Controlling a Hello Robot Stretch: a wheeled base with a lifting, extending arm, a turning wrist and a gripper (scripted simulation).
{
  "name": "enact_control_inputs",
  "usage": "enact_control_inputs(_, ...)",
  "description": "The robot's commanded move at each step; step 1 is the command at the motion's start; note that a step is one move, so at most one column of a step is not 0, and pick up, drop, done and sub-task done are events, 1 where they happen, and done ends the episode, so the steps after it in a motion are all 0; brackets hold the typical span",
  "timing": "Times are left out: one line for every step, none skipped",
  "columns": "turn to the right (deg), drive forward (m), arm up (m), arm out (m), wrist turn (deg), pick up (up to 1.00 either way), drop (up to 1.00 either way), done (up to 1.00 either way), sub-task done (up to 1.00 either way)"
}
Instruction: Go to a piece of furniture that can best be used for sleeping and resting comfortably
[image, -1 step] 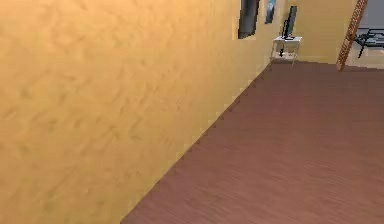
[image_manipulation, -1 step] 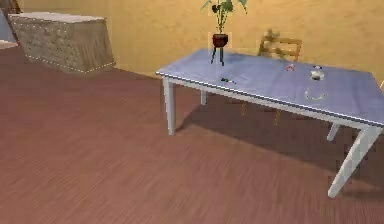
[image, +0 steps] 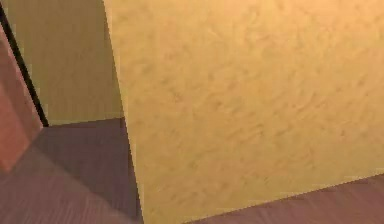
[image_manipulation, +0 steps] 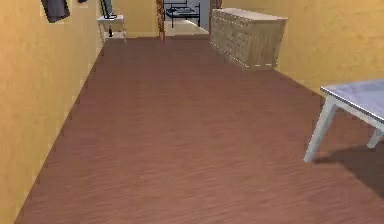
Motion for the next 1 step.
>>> enact_control_inputs(-45.0,0.00,0.00,0.00,0.0,0.00,0.00,0.00,0.00)
